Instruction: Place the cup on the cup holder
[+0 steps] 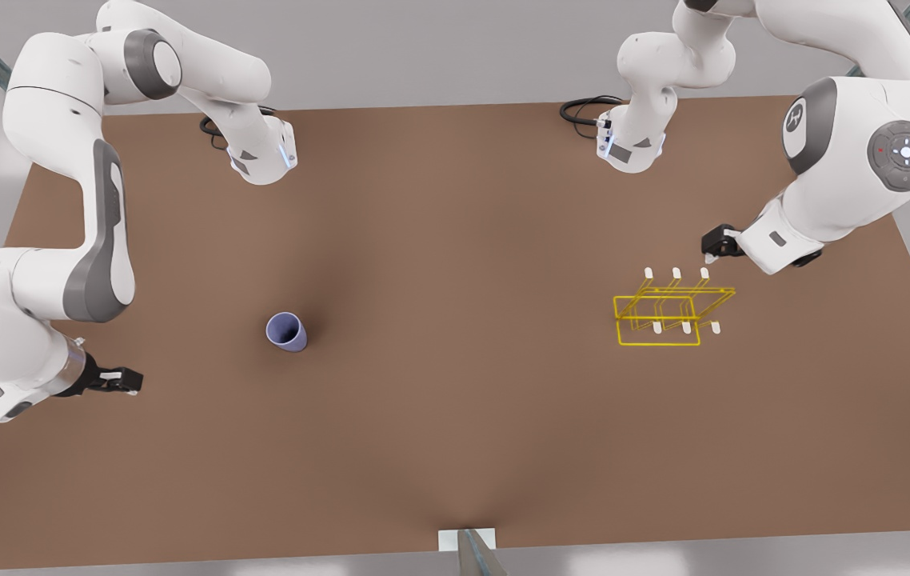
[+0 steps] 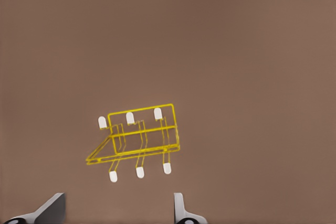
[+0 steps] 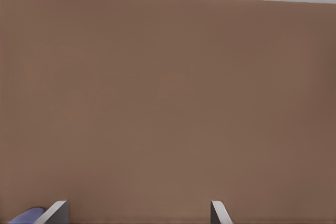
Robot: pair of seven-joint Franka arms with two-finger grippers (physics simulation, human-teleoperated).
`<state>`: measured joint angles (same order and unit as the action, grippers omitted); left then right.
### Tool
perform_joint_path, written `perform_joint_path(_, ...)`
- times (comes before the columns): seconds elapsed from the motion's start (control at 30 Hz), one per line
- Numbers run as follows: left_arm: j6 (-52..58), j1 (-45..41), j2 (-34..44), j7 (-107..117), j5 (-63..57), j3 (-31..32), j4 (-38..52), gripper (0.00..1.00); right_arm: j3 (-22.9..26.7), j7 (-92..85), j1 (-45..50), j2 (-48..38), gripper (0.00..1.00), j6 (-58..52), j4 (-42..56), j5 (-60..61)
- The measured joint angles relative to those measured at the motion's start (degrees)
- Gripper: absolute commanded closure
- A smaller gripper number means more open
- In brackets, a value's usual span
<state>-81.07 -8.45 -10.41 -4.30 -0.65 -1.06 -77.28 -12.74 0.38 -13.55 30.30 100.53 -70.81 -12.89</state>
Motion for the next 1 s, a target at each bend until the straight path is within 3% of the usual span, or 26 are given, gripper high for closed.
perform_joint_path(0.23, -0.52, 0.06, -1.41, -0.79, -0.12, -0.08, 0.37, 0.00, -0.31, 1.10, 11.45, 4.54, 0.00, -7.98, -4.91, 1.05)
perform_joint_path(0.43, -1.26, -0.35, -2.28, -1.29, -0.14, -0.08, 0.45, 0.00, -4.68, 2.90, 6.40, -16.02, 0.00, 8.94, -43.74, 3.13)
perform_joint_path(0.7, -1.55, -0.42, -2.64, -1.75, -0.12, -0.07, 0.44, 0.00, -11.80, 6.87, 8.89, -14.78, 0.00, 30.60, -49.87, 4.70)
perform_joint_path(1.0, -1.60, -0.50, -2.66, -2.07, -0.11, -0.04, 0.44, 0.00, -12.37, 11.66, 7.66, -14.80, 0.00, 44.58, -58.22, 5.27)
